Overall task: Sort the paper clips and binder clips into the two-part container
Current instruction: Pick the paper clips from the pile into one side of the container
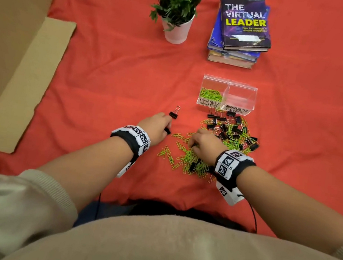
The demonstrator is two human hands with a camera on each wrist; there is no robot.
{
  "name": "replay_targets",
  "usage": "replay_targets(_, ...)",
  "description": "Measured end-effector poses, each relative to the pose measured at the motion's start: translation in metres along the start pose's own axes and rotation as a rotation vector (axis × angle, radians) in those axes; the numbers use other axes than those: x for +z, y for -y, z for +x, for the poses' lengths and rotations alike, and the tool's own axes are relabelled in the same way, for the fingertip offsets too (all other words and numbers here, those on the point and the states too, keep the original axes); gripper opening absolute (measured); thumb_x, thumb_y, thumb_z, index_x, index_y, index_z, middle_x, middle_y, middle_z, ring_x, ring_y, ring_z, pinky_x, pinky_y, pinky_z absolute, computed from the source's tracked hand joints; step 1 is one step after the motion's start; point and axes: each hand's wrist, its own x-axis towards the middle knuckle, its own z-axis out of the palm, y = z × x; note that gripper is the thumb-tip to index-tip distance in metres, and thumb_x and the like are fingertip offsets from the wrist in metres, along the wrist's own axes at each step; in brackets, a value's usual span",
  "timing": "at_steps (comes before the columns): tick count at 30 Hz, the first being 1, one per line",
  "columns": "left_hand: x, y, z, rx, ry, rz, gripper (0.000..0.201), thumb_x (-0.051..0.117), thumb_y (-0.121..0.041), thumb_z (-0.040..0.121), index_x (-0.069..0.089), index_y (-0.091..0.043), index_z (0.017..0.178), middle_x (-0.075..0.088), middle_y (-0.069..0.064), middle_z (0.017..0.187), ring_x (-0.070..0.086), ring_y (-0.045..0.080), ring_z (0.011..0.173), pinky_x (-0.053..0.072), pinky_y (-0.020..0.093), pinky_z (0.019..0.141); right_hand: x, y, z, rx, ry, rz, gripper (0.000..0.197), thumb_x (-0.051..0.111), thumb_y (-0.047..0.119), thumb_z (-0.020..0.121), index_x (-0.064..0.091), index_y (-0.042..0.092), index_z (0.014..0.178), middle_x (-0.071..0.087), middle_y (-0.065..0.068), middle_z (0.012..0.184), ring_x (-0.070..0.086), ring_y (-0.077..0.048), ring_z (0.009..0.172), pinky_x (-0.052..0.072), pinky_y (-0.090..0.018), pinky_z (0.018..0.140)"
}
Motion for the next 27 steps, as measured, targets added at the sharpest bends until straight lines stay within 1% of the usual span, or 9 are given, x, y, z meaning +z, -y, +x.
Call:
replay_targets(3,0.003,-0.007,0.003,0.037,-0.03,0.032,0.025,0.056,-0.009,0.084,0.052,-0.016,0.109,0.054,0.007,0.115,0.056,0.028,0.104,0.049,0.039,0.082,-0.009,-0.011,0.001,0.05,-0.033,0.015,0.018,0.052,0.001,0.085,0.068,0.008,0.09,0.056,-0.007,0.106,0.057,-0.022,0.099,0.048,-0.034,0.094)
replay_targets(5,0.004,-0.011,0.005,0.054,-0.053,0.037,0.026,0.055,-0.009,0.083,0.053,-0.015,0.108,0.055,0.007,0.114,0.052,0.028,0.108,0.049,0.04,0.085,-0.013,-0.017,0.004,0.084,-0.084,0.031,0.018,0.051,0.0,0.084,0.066,0.009,0.088,0.054,-0.004,0.1,0.054,-0.018,0.089,0.05,-0.036,0.092)
replay_targets(9,0.003,-0.014,0.011,0.081,-0.055,0.028,0.016,0.055,-0.01,0.084,0.058,-0.016,0.099,0.057,0.006,0.109,0.049,0.026,0.111,0.046,0.04,0.091,-0.012,-0.013,0.01,0.06,-0.175,0.014,0.015,0.058,0.01,0.086,0.062,0.008,0.1,0.049,-0.001,0.098,0.05,-0.018,0.095,0.047,-0.029,0.089)
replay_targets(13,-0.002,-0.014,0.013,0.059,-0.119,-0.047,0.008,0.058,-0.012,0.086,0.06,-0.017,0.093,0.058,0.004,0.104,0.049,0.024,0.107,0.043,0.037,0.091,0.001,0.007,0.02,0.015,-0.15,-0.072,0.052,0.068,0.038,0.081,0.054,0.009,0.121,0.048,-0.007,0.113,0.045,-0.024,0.11,0.043,-0.037,0.099)
replay_targets(16,-0.006,-0.01,0.012,-0.047,-0.15,-0.238,0.006,0.058,-0.011,0.087,0.06,-0.016,0.089,0.063,0.004,0.096,0.058,0.023,0.092,0.044,0.031,0.08,0.015,0.018,0.022,0.057,-0.109,-0.2,0.07,0.069,0.051,0.075,0.048,0.009,0.127,0.043,-0.01,0.12,0.04,-0.028,0.113,0.039,-0.041,0.099)
replay_targets(18,-0.008,-0.005,0.01,-0.117,-0.181,-0.3,0.007,0.057,-0.011,0.087,0.06,-0.017,0.09,0.063,0.004,0.095,0.061,0.023,0.086,0.047,0.03,0.077,0.022,0.019,0.021,0.05,-0.109,-0.185,0.068,0.069,0.045,0.078,0.048,0.006,0.129,0.041,-0.011,0.122,0.038,-0.028,0.115,0.037,-0.04,0.102)
replay_targets(21,-0.007,0.004,0.007,-0.154,-0.201,-0.263,0.012,0.055,-0.008,0.087,0.062,-0.017,0.091,0.06,0.005,0.101,0.059,0.022,0.09,0.048,0.033,0.082,0.026,0.016,0.019,0.02,-0.105,-0.09,0.049,0.064,0.029,0.087,0.052,0.002,0.126,0.044,-0.012,0.12,0.041,-0.028,0.116,0.038,-0.038,0.103)
replay_targets(24,-0.003,0.008,0.009,-0.106,-0.161,-0.186,0.016,0.055,-0.008,0.087,0.064,-0.016,0.097,0.057,0.005,0.105,0.058,0.023,0.099,0.049,0.036,0.088,0.023,0.014,0.017,0.007,-0.1,-0.065,0.027,0.055,0.016,0.092,0.058,-0.002,0.112,0.051,-0.014,0.11,0.05,-0.03,0.106,0.044,-0.036,0.09)
replay_targets(27,0.002,0.004,0.011,-0.039,-0.143,-0.103,0.021,0.056,-0.012,0.088,0.063,-0.018,0.107,0.055,0.004,0.108,0.054,0.023,0.109,0.049,0.04,0.09,0.021,0.014,0.014,0.009,-0.095,-0.094,0.02,0.05,0.01,0.093,0.058,-0.003,0.106,0.053,-0.016,0.105,0.052,-0.031,0.102,0.045,-0.037,0.086)
